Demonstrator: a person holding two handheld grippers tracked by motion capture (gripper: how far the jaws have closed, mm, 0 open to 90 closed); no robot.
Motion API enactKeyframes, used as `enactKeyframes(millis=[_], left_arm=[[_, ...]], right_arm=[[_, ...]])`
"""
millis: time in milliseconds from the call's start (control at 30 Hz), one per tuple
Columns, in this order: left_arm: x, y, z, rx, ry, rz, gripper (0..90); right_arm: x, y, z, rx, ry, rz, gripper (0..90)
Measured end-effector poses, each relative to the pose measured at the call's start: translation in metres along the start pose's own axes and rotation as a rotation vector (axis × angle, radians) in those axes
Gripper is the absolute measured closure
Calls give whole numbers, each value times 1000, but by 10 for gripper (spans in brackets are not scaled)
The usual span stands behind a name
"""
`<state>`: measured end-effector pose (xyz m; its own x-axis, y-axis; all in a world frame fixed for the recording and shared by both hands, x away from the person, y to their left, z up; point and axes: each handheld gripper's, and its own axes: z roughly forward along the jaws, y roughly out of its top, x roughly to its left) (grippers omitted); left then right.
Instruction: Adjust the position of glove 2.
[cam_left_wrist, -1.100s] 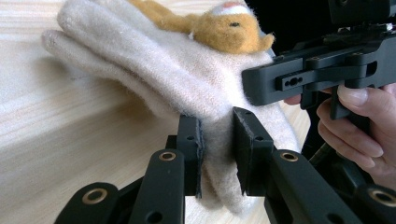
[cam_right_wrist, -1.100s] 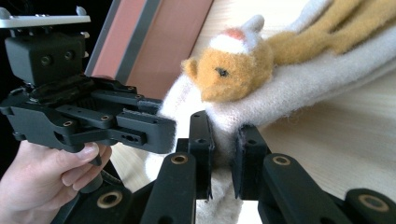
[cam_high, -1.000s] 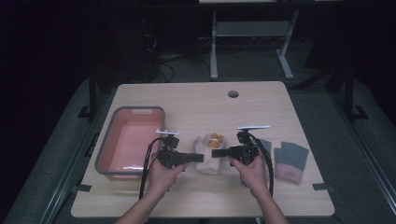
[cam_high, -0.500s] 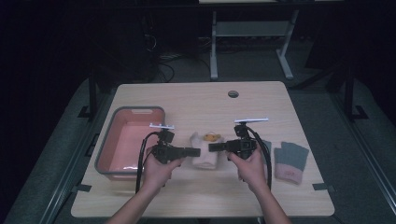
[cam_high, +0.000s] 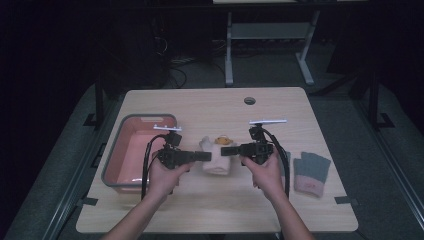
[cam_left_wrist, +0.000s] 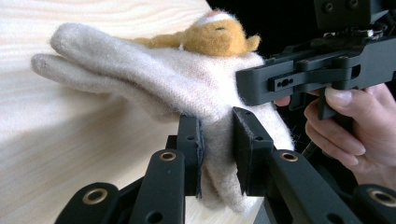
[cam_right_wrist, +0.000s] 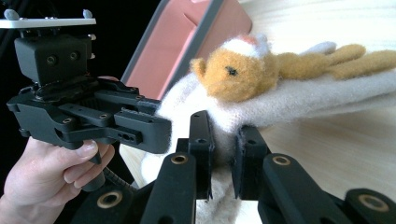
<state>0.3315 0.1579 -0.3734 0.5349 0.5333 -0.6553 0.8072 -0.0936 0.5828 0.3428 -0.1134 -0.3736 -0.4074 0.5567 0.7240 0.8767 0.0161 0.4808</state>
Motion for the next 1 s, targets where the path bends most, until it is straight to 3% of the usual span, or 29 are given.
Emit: enactKeyframes(millis=[667,1000], left_arm=[[3,27,-23,-35,-23,-9,745],[5,45,-44,-59,-22,-12,747]], right_arm=[[18,29,2,-17,27,-32,801],[28,49,10,-36,81,-28,802]])
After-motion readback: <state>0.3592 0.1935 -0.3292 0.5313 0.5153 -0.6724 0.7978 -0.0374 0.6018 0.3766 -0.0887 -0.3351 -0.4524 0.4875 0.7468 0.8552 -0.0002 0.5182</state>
